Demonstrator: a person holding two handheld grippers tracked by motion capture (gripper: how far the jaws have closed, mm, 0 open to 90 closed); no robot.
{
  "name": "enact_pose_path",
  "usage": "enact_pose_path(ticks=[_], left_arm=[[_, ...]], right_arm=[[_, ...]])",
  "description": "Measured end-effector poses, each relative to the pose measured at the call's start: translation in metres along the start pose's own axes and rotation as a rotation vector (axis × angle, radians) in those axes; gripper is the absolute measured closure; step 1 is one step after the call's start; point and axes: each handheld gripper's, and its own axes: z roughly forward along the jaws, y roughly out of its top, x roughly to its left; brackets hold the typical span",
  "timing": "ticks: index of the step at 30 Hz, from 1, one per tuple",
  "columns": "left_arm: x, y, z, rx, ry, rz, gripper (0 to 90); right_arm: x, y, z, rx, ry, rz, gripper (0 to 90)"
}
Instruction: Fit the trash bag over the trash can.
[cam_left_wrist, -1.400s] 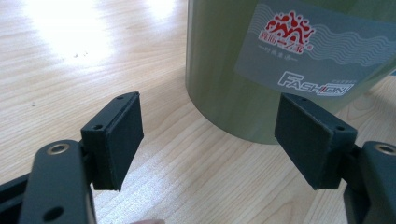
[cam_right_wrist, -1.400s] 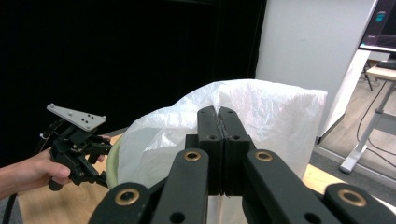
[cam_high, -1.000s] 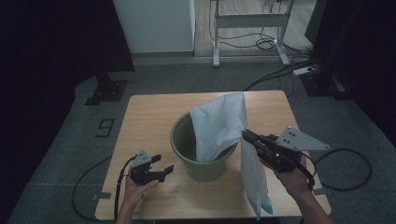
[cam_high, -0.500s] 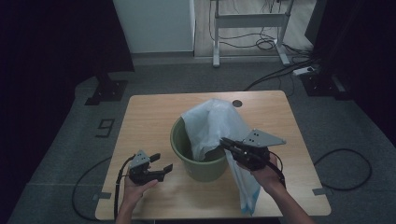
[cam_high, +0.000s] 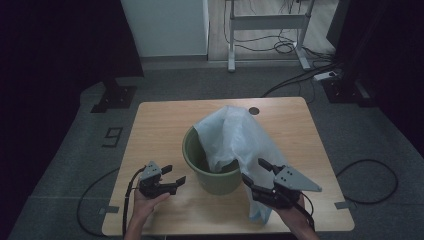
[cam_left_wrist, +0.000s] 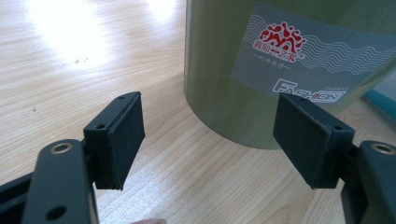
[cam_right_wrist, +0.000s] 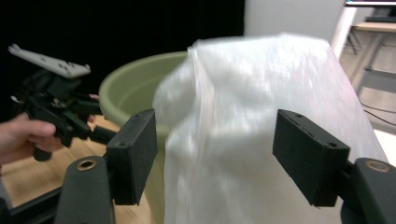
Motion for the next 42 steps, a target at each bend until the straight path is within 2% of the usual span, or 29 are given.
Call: enact_pose_path(ticks=[5,10,13,15,18,22,24,26,28,33,38,42], left_arm=[[0.000,0.000,0.001,0.001,0.000,-0.001,24.3],[0.001,-0.001,0.001,0.002,0.002,-0.004,24.2],[0.001,-0.001,0.000,0.000,0.003,-0.004,24.3],[0.001,0.000,-0.001,-0.003,0.003,-0.003,24.3],[-0.001,0.001,-0.002,-0.013,0.011,-0.003,24.3],[-0.005,0.006,-0.005,-0.030,0.014,0.008,24.3],[-0.007,0.008,-0.007,-0.039,0.015,0.017,24.3],[-0.009,0.010,-0.009,-0.045,0.015,0.022,24.5],[-0.010,0.012,-0.010,-0.053,0.014,0.027,24.5],[-0.016,0.019,-0.016,-0.075,0.012,0.046,24.7],[-0.022,0.026,-0.024,-0.100,0.015,0.063,25.3],[-0.027,0.033,-0.031,-0.116,0.021,0.079,25.3]], right_arm=[[0.003,-0.026,0.000,0.019,-0.037,0.052,28.2],[0.007,-0.039,0.005,0.045,-0.071,0.059,27.7],[0.008,-0.045,0.006,0.074,-0.091,0.057,31.2],[0.008,-0.049,0.006,0.093,-0.107,0.046,39.9],[0.002,-0.056,0.004,0.126,-0.136,0.039,60.8],[-0.009,-0.057,-0.002,0.129,-0.214,0.001,81.9],[-0.018,-0.051,-0.008,0.105,-0.250,0.003,86.8],[-0.023,-0.048,-0.012,0.089,-0.261,0.007,88.3],[-0.037,-0.034,-0.022,0.045,-0.285,0.011,88.8],[-0.051,-0.004,-0.035,-0.028,-0.303,-0.023,88.8],[-0.055,0.030,-0.038,-0.102,-0.281,-0.090,88.8],[-0.047,0.055,-0.031,-0.150,-0.219,-0.135,88.8]])
